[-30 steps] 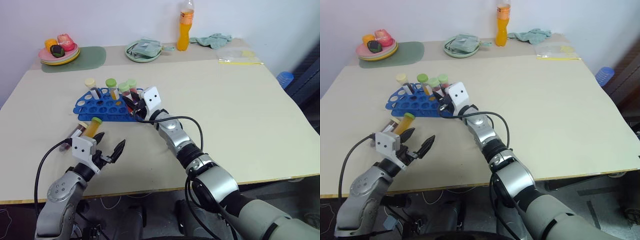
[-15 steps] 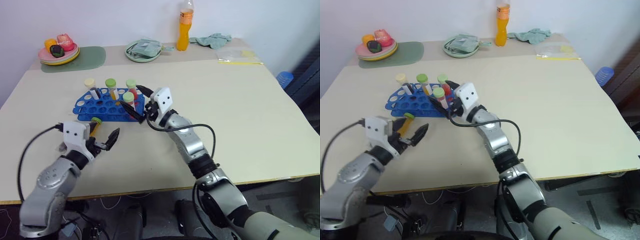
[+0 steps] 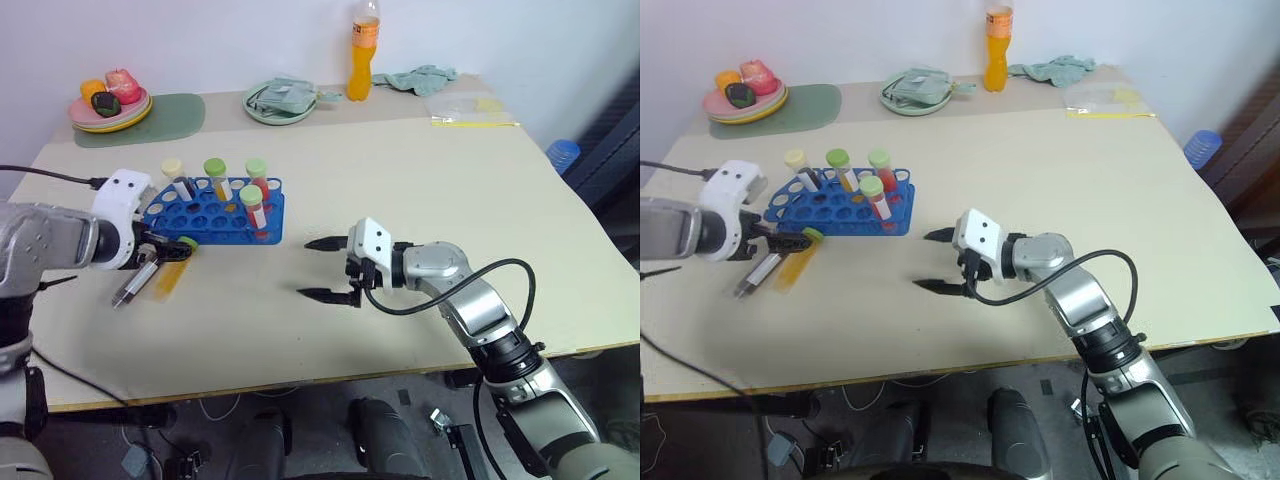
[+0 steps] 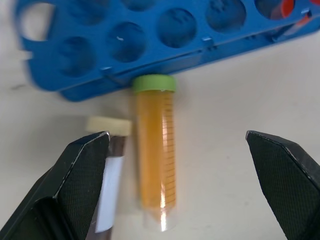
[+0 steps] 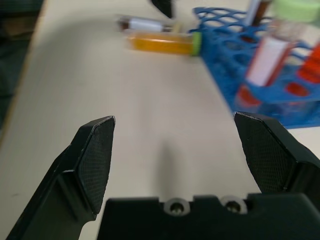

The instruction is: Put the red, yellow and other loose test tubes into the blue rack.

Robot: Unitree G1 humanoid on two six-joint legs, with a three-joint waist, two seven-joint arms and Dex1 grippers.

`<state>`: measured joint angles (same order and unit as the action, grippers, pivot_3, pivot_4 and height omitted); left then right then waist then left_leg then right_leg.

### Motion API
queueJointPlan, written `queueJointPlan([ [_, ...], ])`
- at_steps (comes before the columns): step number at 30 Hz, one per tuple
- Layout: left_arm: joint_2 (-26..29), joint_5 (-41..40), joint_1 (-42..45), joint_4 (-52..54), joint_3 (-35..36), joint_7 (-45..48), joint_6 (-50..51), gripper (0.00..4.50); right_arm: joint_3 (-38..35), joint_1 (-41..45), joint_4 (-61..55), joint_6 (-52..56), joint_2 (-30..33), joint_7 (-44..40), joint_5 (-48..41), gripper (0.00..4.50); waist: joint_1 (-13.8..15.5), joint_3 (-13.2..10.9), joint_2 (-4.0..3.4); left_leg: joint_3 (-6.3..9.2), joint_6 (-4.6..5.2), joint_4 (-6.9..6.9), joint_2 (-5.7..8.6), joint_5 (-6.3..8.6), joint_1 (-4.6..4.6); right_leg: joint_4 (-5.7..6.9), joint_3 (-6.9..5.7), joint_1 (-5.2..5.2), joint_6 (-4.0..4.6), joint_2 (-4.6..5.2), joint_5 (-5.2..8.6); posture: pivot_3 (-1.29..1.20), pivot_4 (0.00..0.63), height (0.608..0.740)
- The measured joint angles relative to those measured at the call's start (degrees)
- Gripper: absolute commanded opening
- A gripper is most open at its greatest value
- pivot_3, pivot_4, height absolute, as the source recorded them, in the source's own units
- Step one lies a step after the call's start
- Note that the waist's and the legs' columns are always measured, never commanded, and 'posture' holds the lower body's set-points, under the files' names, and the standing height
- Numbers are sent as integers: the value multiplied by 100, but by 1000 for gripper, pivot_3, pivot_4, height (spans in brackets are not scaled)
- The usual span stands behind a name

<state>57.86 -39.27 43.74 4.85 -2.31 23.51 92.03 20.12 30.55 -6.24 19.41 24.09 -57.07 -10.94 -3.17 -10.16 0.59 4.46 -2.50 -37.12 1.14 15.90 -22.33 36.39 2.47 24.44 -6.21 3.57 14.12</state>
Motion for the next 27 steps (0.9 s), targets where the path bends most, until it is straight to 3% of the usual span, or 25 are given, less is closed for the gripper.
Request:
queueJointPlan([
  [8,-35,571,784,-1158,-1259,347,-113,4500,11,-103,-81,4,-61,97,9,4199,67,-1,2,-13,-5,-2,1,-3,-4,1,0,2,0,0,0,0,150,740],
  [27,-655,1087,783,-1826,-1429,913,-131,4500,114,-236,-156,-42,-121,202,74,4199,67,-6,14,-11,-9,-14,2,-7,-6,21,0,7,0,1,0,0,150,740],
])
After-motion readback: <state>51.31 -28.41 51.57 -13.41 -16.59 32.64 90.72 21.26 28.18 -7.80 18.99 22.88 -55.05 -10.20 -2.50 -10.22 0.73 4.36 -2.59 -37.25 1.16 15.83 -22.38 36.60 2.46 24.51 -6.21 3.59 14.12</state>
